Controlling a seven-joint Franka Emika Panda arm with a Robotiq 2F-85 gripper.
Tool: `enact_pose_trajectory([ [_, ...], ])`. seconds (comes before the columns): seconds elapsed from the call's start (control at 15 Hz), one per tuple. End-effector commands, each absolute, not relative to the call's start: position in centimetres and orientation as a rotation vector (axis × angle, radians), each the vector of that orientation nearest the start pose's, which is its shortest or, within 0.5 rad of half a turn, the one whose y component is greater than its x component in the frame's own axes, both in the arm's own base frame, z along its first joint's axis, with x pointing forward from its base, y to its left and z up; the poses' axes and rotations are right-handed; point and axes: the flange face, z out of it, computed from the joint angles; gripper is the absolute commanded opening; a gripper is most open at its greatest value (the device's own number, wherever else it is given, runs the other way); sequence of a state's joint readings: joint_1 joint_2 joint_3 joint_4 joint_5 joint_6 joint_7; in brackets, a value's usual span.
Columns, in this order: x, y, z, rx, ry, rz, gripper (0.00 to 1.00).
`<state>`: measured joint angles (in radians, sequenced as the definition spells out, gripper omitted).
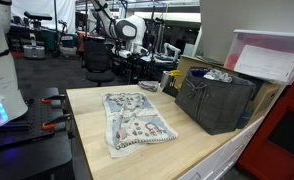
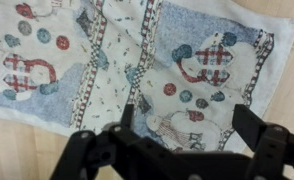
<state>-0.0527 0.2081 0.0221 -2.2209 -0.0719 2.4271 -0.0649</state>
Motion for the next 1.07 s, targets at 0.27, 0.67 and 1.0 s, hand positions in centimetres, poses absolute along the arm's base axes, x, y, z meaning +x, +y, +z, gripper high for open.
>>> enact_pose_trajectory([
  [0.27,48.7,-5.6,37.4,-3.124,-0.144,-0.192,1.0],
  [0.67,46.0,-10.1,43.7,-3.106,-0.124,-0.241,1.0],
  [1.0,45.1,-10.6,46.8,-3.082,-0.124,-0.205,1.0],
])
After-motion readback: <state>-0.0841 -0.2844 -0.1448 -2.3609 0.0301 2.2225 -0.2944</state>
